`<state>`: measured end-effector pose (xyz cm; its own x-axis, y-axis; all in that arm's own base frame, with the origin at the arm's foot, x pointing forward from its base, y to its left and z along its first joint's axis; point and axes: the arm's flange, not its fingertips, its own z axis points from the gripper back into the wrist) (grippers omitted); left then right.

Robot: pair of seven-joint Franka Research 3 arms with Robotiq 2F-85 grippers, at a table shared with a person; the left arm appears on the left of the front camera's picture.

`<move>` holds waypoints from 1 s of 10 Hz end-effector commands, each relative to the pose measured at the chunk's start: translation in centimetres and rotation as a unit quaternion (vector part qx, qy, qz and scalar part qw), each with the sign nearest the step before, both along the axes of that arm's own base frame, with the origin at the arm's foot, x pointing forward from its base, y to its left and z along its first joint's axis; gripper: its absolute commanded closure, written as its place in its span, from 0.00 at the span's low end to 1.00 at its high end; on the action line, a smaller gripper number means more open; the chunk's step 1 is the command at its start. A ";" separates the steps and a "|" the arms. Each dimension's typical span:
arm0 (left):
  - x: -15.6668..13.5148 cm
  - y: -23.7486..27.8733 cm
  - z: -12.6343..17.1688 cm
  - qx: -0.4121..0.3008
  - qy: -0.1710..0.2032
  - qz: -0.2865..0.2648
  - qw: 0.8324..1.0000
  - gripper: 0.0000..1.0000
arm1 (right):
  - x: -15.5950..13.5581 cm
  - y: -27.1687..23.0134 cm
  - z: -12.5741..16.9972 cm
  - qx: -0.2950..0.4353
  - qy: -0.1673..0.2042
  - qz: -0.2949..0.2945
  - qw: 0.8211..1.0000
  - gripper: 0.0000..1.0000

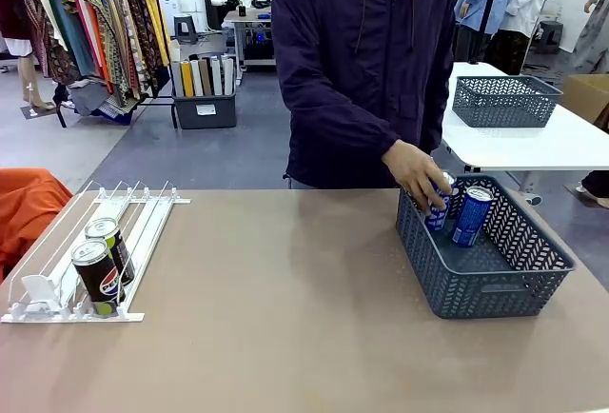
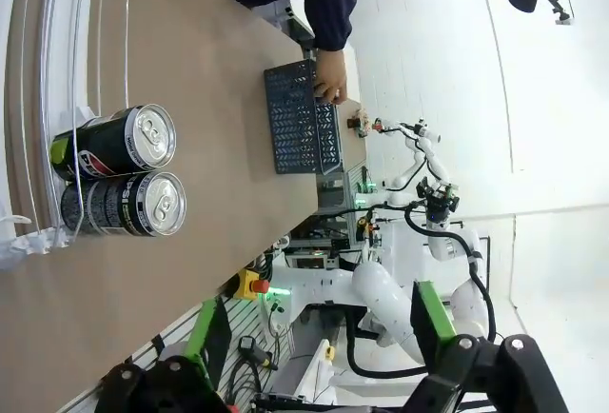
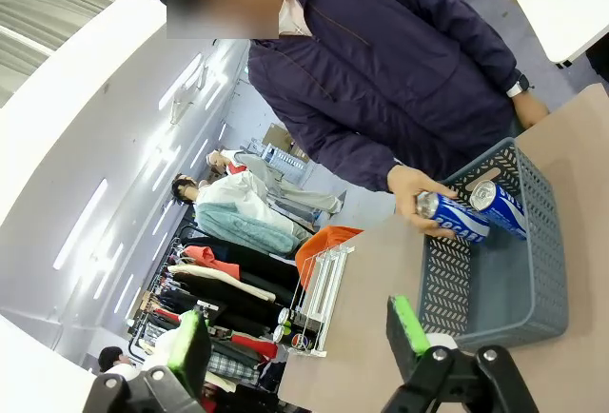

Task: Retrieve and store the cans from the dispenser.
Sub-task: Pick up one can from the Automatic Can Dispenser and place it in the middle of the table.

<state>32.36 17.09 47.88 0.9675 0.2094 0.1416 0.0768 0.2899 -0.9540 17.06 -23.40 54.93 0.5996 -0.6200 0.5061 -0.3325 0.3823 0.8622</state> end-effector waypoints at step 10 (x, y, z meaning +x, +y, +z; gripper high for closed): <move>6.0 -17.4 3.7 0.456 0.096 -0.007 0.885 0.00 | 0.4 0.1 0.3 0.001 -0.020 -0.001 1.000 0.00</move>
<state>37.51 -0.74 53.20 0.9916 0.0751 0.1055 -0.0256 0.9123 -0.4087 17.06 -23.38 54.94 0.5997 -0.6194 0.5066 -0.3329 0.3826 0.8619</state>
